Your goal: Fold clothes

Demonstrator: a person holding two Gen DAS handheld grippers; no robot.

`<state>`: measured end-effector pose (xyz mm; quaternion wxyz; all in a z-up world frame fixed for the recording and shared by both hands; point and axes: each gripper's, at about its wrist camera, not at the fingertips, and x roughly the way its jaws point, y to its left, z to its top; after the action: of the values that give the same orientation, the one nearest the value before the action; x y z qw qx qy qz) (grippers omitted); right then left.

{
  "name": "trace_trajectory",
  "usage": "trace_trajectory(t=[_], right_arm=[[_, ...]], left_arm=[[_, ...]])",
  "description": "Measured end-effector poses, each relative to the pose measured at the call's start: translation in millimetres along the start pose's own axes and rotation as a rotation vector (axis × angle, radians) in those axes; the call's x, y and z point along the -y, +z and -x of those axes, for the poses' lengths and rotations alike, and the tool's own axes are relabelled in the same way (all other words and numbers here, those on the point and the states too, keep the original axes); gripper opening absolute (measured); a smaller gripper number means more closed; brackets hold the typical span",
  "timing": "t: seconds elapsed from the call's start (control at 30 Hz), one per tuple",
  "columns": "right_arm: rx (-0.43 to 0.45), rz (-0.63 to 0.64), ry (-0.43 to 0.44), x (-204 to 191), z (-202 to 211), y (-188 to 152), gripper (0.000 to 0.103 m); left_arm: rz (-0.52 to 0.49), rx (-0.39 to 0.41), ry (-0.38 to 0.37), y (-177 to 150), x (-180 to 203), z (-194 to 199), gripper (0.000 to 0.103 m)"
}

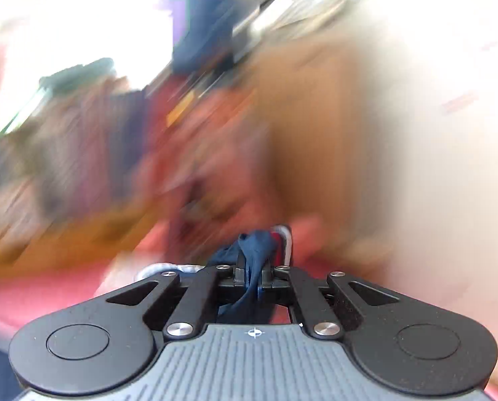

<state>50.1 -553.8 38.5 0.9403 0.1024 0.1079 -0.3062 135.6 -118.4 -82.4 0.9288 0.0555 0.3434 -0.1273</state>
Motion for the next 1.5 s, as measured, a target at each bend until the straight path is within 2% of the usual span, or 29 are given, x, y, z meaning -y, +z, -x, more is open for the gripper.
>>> trace_trajectory(t=[0.03,0.07,0.17,0.2,0.23,0.3,0.33,0.4,0.5,0.53,0.57,0.6,0.63,0.7,0.77,0.87,0.9,0.97,1.03,1.1,1.23,1.27,1.3,1.33,1.37,1.4,1.43,1.47,1.5], right_arm=[[0.041,-0.041,-0.065,7.7,2.8,-3.8,0.012],[0.016,-0.039,-0.136,10.5,-1.0,-10.3,0.02],[-0.276,0.127,-0.309,3.0,-31.2,-39.5,0.022],[-0.343,0.162,-0.319,1.8,-34.8,-50.5,0.023],[-0.357,0.154,-0.31,1.9,-30.7,-55.5,0.025],[-0.356,0.106,-0.288,1.6,-16.7,-58.6,0.052],[-0.35,0.085,-0.25,-1.3,-8.6,-57.8,0.055],[-0.346,0.078,-0.1,-17.8,6.1,-51.1,0.055],[-0.401,0.098,0.237,-70.9,17.8,-45.4,0.059],[-0.424,0.109,0.354,-90.5,22.3,-48.6,0.06],[-0.446,0.13,0.445,-110.4,27.5,-54.1,0.06],[-0.469,0.158,0.523,-129.9,33.8,-60.3,0.06],[-0.483,0.193,0.59,-147.9,41.7,-66.8,0.06],[-0.505,0.277,0.708,-182.2,62.0,-80.6,0.06],[-0.538,0.363,0.829,-217.3,85.4,-95.4,0.06],[-0.567,0.504,0.977,-271.5,123.3,-114.7,0.06],[-0.575,0.557,1.013,-287.3,137.9,-120.5,0.06],[-0.597,0.657,1.044,-310.7,155.5,-135.9,0.06],[-0.617,0.726,1.018,-320.2,157.3,-147.3,0.061],[-0.623,0.71,0.922,-306.0,136.9,-145.9,0.076],[-0.632,0.675,0.729,-277.4,96.2,-143.0,0.082],[-0.626,0.661,0.635,-263.6,80.8,-142.8,0.086],[-0.615,0.648,0.499,-244.7,62.0,-142.1,0.09],[-0.592,0.673,0.313,-225.0,44.0,-138.4,0.088],[-0.548,0.744,0.125,-209.3,33.0,-131.6,0.077],[-0.505,0.81,0.045,-197.3,34.3,-122.0,0.063],[-0.47,0.862,0.027,-184.9,40.9,-111.0,0.063],[-0.443,0.874,0.066,-172.5,54.0,-97.3,0.065],[-0.429,0.84,0.151,-162.8,75.1,-82.2,0.071]], left_arm=[[-0.001,0.0,-0.002,0.1,0.2,-0.2,0.103],[0.0,0.0,-0.003,0.1,-0.1,-0.3,0.103],[0.002,-0.001,-0.005,0.2,-1.2,-0.5,0.103],[0.002,-0.001,-0.006,0.3,-1.6,-0.6,0.103],[0.002,-0.001,-0.007,0.2,-1.9,-0.9,0.103],[0.002,-0.001,-0.008,0.2,-2.2,-1.0,0.103],[0.002,-0.001,-0.007,0.1,-2.1,-1.2,0.103],[0.002,0.0,-0.007,0.0,-2.1,-1.1,0.103],[0.006,0.004,-0.022,-1.0,-4.2,1.2,0.102],[-0.004,-0.002,-0.059,-2.1,-7.6,6.6,0.099],[-0.006,-0.009,-0.108,-4.1,-14.3,17.4,0.092],[0.001,-0.014,-0.156,-6.7,-22.6,30.5,0.091],[0.007,0.005,-0.175,-11.9,-34.2,46.1,0.091],[0.018,0.07,-0.175,-25.7,-61.6,80.6,0.098],[-0.006,0.111,-0.065,-43.0,-90.5,102.3,0.099],[0.002,0.039,0.123,-68.9,-133.3,103.6,0.094],[0.03,0.006,0.155,-77.2,-147.2,102.1,0.091],[0.108,-0.021,0.174,-95.0,-175.8,103.9,0.093],[0.152,-0.003,0.175,-106.3,-193.8,110.8,0.094],[0.146,0.011,0.193,-113.2,-203.7,117.8,0.099],[0.176,0.009,0.202,-123.4,-224.8,127.8,0.102],[0.176,0.005,0.217,-124.4,-229.1,130.4,0.102],[0.167,0.004,0.246,-124.5,-232.4,133.9,0.1],[0.148,0.012,0.269,-123.7,-234.5,140.5,0.096],[0.124,0.026,0.286,-122.5,-235.9,148.7,0.087],[0.102,0.052,0.274,-120.7,-236.7,158.4,0.084],[0.087,0.083,0.229,-118.1,-236.0,168.5,0.083],[0.076,0.112,0.174,-115.2,-234.8,178.4,0.081],[0.076,0.126,0.119,-111.7,-230.9,184.1,0.08]])
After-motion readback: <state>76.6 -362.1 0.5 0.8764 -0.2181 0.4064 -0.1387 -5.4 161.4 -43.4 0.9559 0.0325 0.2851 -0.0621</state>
